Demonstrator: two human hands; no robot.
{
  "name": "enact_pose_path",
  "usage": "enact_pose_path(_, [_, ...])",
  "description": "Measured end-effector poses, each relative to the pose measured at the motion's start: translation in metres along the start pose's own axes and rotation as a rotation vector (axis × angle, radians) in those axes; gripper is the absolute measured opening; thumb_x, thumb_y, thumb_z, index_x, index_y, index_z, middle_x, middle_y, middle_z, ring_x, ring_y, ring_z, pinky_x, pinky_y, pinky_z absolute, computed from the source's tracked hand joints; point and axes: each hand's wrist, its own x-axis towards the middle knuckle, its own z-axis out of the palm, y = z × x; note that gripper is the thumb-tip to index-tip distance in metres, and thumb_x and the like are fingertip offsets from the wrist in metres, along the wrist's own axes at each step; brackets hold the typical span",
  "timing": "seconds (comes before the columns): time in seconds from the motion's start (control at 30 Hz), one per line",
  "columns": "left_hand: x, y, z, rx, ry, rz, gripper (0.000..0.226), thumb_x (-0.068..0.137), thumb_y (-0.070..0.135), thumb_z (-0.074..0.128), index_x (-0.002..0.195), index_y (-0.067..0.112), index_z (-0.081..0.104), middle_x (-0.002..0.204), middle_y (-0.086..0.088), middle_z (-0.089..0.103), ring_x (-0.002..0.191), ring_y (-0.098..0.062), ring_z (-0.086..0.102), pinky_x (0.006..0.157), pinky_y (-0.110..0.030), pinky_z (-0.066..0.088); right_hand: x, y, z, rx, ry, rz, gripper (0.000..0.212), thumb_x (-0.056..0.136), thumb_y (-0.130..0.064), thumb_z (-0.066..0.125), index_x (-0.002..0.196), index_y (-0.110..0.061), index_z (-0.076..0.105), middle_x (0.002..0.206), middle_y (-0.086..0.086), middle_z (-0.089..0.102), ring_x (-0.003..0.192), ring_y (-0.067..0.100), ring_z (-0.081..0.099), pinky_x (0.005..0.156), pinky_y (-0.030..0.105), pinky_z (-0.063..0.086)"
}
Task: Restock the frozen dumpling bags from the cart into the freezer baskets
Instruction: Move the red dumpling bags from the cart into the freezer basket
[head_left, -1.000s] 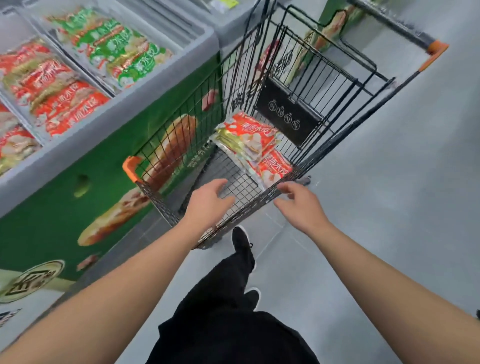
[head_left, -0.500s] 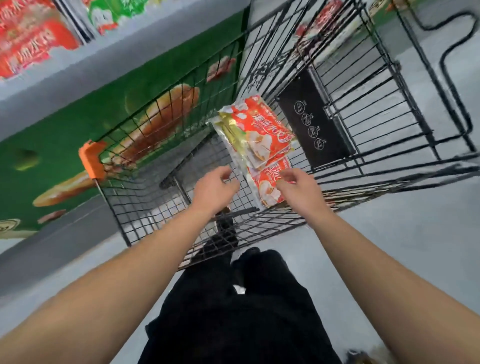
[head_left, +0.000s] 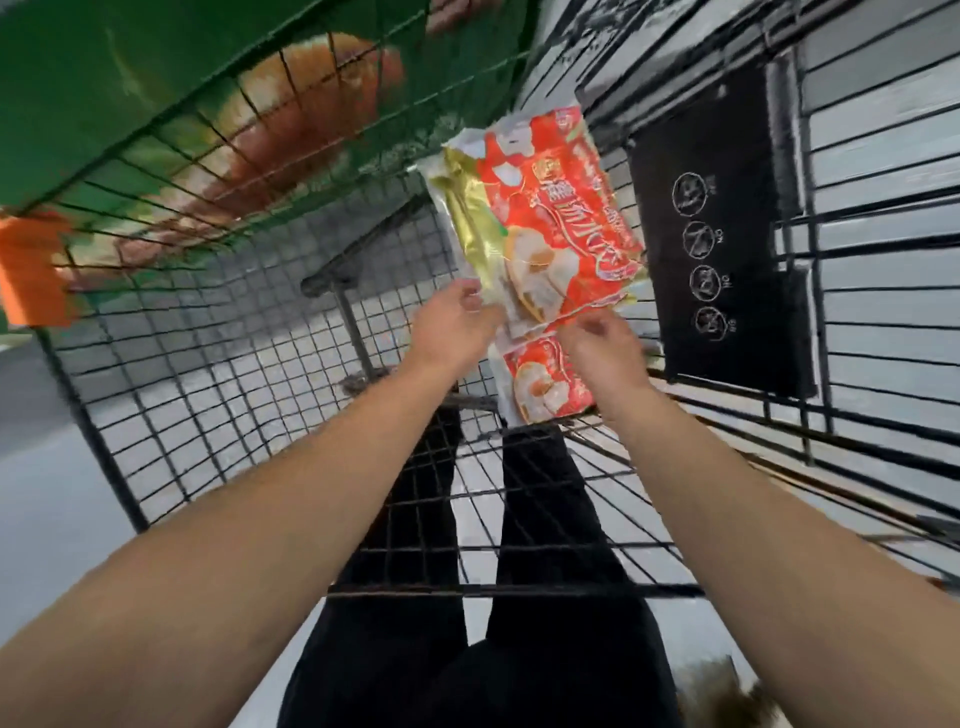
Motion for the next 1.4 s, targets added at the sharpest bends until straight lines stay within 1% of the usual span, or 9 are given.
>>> enact_pose_path(0.1, [0.03, 0.007, 0.018, -0.028, 0.064, -0.044, 0.034, 0.091, 0.03, 0.062, 0.123, 0.018, 0.061, 0.107, 0.0, 0.069, 0.096, -0.018, 0.064, 0.075, -0.02, 0.048, 0.035, -0.002, 0.005, 0.163, 0.031, 0.096, 0.016, 0.083, -0.02, 0.068, 0.071, -0.022, 0.057, 0.074, -0.003, 0.063, 0.079, 0.022, 0.064, 0.076, 0.041, 0.053])
enact_pose_path(0.3, [0.062, 0.005, 0.041, 0.01, 0.189, -0.081, 0.033, 0.091, 0.028, 0.065, 0.066, 0.017, 0.046, 0.067, -0.004, 0.055, 0.07, -0.028, 0.057, 0.059, -0.032, 0.041, 0.072, 0.013, 0.005, 0.457, 0.04, 0.223, 0.007, 0.086, -0.024, 0.067, 0.089, -0.018, 0.065, 0.086, 0.006, 0.072, 0.075, 0.021, 0.07, 0.076, 0.038, 0.06])
enact_pose_path(0.43, [0.039, -0.01, 0.047, -0.122, 0.143, -0.168, 0.028, 0.084, 0.025, 0.071, 0.068, 0.009, 0.055, 0.073, -0.022, 0.069, 0.067, -0.037, 0.067, 0.066, -0.047, 0.059, 0.078, 0.024, 0.007, 0.461, 0.074, 0.24, 0.011, 0.086, -0.028, 0.07, 0.075, -0.028, 0.069, 0.092, 0.0, 0.074, 0.087, 0.022, 0.071, 0.08, 0.04, 0.059])
enact_pose_path(0.6, [-0.007, -0.026, 0.047, -0.157, -0.247, -0.328, 0.028, 0.089, 0.028, 0.071, 0.074, 0.004, 0.071, 0.076, -0.015, 0.075, 0.061, -0.02, 0.066, 0.066, -0.033, 0.06, 0.073, 0.026, 0.003, 0.347, 0.111, 0.249, 0.013, 0.083, -0.028, 0.062, 0.076, -0.02, 0.07, 0.095, 0.005, 0.073, 0.092, 0.031, 0.069, 0.081, 0.048, 0.059])
enact_pose_path(0.7, [-0.007, -0.031, 0.029, 0.102, 0.019, -0.239, 0.036, 0.09, 0.035, 0.062, 0.071, 0.005, 0.069, 0.062, -0.002, 0.068, 0.053, -0.01, 0.057, 0.053, -0.016, 0.045, 0.08, 0.031, -0.009, 0.22, 0.161, 0.209, 0.009, 0.092, -0.026, 0.059, 0.091, -0.019, 0.064, 0.098, 0.006, 0.068, 0.089, 0.029, 0.066, 0.06, 0.034, 0.058])
enact_pose_path(0.8, [0.016, -0.027, -0.002, 0.035, 0.444, -0.095, 0.019, 0.09, 0.03, 0.061, 0.088, 0.011, 0.066, 0.079, 0.004, 0.064, 0.072, -0.011, 0.057, 0.061, -0.011, 0.038, 0.087, 0.038, -0.013, 0.115, 0.211, 0.131, 0.007, 0.093, -0.026, 0.059, 0.092, -0.021, 0.064, 0.105, 0.007, 0.07, 0.094, 0.028, 0.067, 0.081, 0.04, 0.059])
enact_pose_path(0.93, [0.067, -0.017, -0.02, -0.112, 0.209, -0.132, 0.023, 0.095, 0.034, 0.054, 0.11, 0.023, 0.068, 0.108, 0.006, 0.067, 0.101, -0.014, 0.062, 0.092, -0.03, 0.051, 0.088, 0.045, -0.013, 0.17, 0.191, 0.127, 0.012, 0.098, -0.021, 0.057, 0.089, -0.021, 0.065, 0.093, -0.001, 0.07, 0.084, 0.019, 0.067, 0.06, 0.022, 0.054])
enact_pose_path(1.07, [0.082, -0.022, -0.019, -0.163, 0.069, -0.079, 0.015, 0.094, 0.023, 0.061, 0.091, 0.013, 0.071, 0.096, -0.007, 0.074, 0.085, -0.021, 0.071, 0.084, -0.044, 0.059, 0.085, 0.045, -0.014, 0.219, 0.168, 0.166, 0.014, 0.095, -0.022, 0.06, 0.082, -0.021, 0.067, 0.092, -0.002, 0.072, 0.09, 0.024, 0.07, 0.08, 0.047, 0.061])
enact_pose_path(1.4, [0.0, -0.071, -0.063, -0.726, 0.04, -0.18, 0.012, 0.094, 0.009, 0.066, 0.095, -0.002, 0.067, 0.079, -0.009, 0.077, 0.068, -0.019, 0.075, 0.055, -0.031, 0.058, 0.007, 0.013, -0.002, 0.173, 0.19, -0.173, 0.017, 0.095, -0.019, 0.062, 0.08, -0.024, 0.068, 0.082, -0.008, 0.069, 0.083, 0.015, 0.064, 0.083, 0.036, 0.054])
